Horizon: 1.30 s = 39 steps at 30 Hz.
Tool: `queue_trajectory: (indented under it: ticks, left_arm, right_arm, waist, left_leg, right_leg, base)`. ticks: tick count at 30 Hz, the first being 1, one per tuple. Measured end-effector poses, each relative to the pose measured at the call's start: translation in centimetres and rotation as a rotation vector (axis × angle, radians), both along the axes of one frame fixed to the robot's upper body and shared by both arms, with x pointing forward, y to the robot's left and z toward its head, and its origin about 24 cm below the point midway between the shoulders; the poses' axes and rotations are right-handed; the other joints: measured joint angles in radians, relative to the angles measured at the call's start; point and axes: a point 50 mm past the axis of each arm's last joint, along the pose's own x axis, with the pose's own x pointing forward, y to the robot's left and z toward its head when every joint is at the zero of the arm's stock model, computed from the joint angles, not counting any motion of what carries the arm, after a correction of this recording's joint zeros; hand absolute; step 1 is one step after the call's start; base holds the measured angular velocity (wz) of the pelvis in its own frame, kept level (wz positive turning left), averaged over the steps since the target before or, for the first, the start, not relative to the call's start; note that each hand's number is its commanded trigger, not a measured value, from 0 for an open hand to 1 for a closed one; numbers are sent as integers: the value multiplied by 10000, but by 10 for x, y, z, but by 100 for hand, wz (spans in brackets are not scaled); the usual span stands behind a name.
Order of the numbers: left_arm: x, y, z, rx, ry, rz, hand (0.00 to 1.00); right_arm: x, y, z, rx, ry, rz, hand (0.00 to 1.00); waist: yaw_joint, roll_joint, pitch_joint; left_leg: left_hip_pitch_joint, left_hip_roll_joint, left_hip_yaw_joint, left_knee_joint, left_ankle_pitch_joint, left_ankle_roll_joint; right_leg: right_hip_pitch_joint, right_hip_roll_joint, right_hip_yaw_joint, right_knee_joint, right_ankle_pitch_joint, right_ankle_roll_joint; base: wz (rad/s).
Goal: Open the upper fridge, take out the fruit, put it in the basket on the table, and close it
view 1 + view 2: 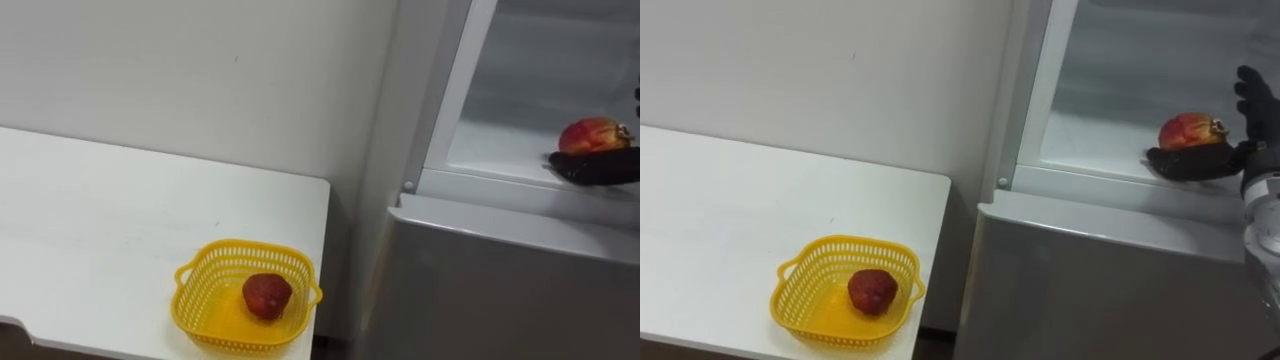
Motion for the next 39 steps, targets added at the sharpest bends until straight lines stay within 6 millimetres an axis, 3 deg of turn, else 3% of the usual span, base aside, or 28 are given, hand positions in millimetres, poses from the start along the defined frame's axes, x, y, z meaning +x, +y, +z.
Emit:
queue_trajectory:
  ticks: [9,17,18,20,21,25,39]
  left_arm:
    - [0,1,0,127,-11,19,0]
    - [-1,1,0,148,41,61,0]
    - [-1,1,-1,148,60,72,0]
    - [-1,1,-1,148,81,80,0]
    - [-2,1,-1,148,135,102,0]
    - [-6,1,-2,111,347,172,0]
    - [-8,2,-2,102,472,215,0]
  right_arm:
    - [0,0,-1,68,198,429,0]
    - [1,0,-3,390,321,782,0]
    - [1,0,-3,397,370,843,7]
    - [1,-1,-4,473,440,962,85]
    - [0,-2,-5,512,511,1020,100]
    - [0,-5,-6,494,759,1196,100]
    - [2,-3,3,417,784,1527,100]
  waist:
    - [4,123,-39]
    - [-5,128,-20]
    - [-5,117,-13]
    - [-9,61,-5]
    - [-7,19,9]
    - [-7,-114,29]
    - [1,-94,36]
  left_leg:
    - [-15,4,-8,-3,8,-8]
    - [59,7,-8,-72,46,-18]
    - [58,7,-9,-74,48,-19]
    - [59,8,-7,-76,49,-20]
    - [60,6,2,-76,49,-19]
    - [39,5,3,-69,48,-20]
    - [68,12,12,-103,49,-24]
  right_leg:
    - [-1,9,-44,-19,1,-2]
    - [39,8,-24,-16,0,-2]
    - [40,9,-18,-16,0,-3]
    - [35,10,39,-18,-3,-7]
    - [30,12,94,-17,-12,-22]
    - [12,16,120,-25,-17,-30]
    - [-6,28,147,-52,-17,-30]
  base:
    - [1]
    - [0]
    - [0]
    - [0]
    - [0]
    - [0]
    - [0]
